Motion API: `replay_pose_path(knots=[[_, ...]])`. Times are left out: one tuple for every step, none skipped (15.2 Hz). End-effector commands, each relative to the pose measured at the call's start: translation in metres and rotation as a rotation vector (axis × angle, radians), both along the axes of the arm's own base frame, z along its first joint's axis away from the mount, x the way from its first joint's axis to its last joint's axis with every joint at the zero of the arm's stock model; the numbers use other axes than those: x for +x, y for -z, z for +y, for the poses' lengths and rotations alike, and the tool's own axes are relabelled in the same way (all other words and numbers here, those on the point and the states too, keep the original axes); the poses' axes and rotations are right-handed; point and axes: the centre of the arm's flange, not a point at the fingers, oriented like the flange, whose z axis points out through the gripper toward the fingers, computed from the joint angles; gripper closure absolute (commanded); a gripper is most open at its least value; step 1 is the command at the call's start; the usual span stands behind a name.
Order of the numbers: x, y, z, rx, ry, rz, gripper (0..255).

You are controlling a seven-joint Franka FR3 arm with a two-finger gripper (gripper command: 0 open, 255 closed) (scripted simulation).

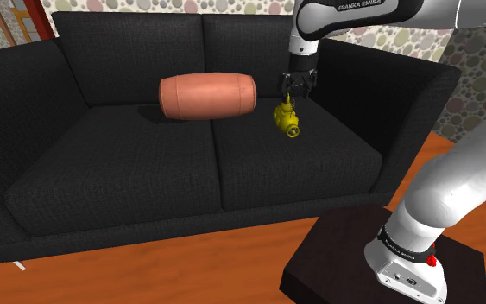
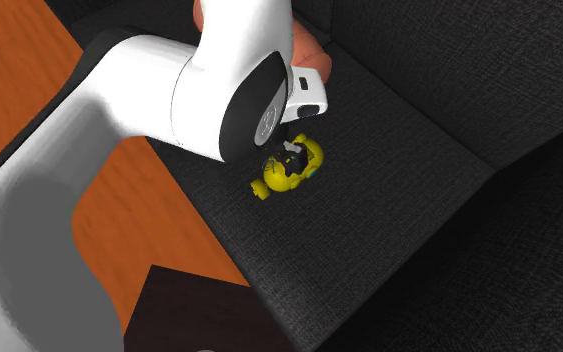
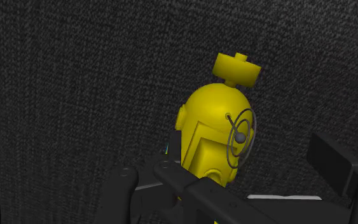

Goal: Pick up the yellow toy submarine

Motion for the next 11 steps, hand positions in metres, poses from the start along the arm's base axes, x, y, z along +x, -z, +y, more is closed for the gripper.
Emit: replay_pose_path(knots=[[0.020,-0.001,-0.015,-0.007,0.065,0.000,0],[0.025,-0.001,-0.018,-0.008,0.079,0.000,0],[0.025,0.004,-0.018,-0.008,0.079,0.000,0],[0.025,0.009,-0.018,-0.008,0.079,0.000,0],[0.025,0.015,-0.018,-0.008,0.079,0.000,0],[0.025,0.020,-0.018,-0.008,0.079,0.000,0],[0.025,0.025,-0.018,-0.008,0.079,0.000,0],[0.025,0.030,-0.018,-0.008,0.079,0.000,0],[0.025,0.036,-0.018,-0.008,0.079,0.000,0],[0.025,0.039,-0.018,-0.008,0.079,0.000,0],[0.025,0.039,-0.018,-0.008,0.079,0.000,0]])
